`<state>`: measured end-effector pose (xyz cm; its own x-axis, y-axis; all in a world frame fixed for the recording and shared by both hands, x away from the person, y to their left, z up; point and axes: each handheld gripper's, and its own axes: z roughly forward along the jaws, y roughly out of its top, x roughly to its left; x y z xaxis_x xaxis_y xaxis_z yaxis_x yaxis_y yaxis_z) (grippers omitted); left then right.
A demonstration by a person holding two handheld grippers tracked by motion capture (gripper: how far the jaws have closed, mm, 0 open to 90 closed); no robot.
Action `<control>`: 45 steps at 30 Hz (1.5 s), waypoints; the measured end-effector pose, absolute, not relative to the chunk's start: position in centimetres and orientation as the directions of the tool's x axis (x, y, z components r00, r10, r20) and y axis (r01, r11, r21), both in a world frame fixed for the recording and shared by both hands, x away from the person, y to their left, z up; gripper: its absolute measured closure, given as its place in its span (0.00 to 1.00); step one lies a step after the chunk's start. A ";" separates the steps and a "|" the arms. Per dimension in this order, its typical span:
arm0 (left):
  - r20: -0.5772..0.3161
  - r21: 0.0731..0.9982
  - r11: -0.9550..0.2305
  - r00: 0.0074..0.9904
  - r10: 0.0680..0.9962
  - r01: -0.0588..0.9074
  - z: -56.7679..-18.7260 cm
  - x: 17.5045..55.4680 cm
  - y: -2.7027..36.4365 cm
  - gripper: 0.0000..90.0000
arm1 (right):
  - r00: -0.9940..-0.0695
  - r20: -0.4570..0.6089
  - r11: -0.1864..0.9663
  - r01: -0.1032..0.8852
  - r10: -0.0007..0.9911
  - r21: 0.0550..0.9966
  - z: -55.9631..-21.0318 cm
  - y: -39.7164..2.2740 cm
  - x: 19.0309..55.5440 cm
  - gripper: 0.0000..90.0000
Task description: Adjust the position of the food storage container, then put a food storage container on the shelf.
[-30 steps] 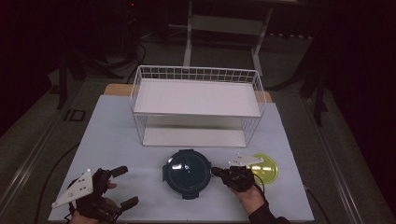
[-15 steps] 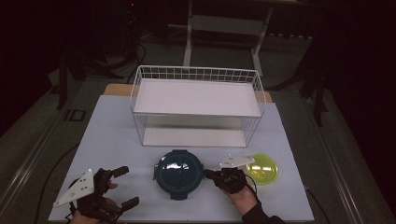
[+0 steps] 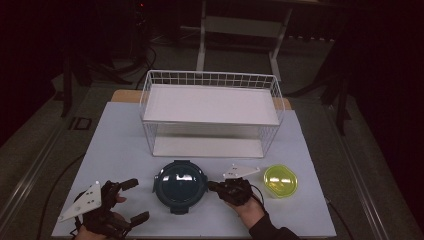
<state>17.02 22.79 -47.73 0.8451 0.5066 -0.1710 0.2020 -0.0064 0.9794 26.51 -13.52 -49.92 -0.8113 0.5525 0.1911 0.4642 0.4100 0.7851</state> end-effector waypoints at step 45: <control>-0.175 0.958 -0.094 0.816 0.551 0.269 -44.1 19.3 23.0 0.00 | -0.846 0.135 0.313 0.333 0.516 0.890 -45.0 -15.5 25.1 0.21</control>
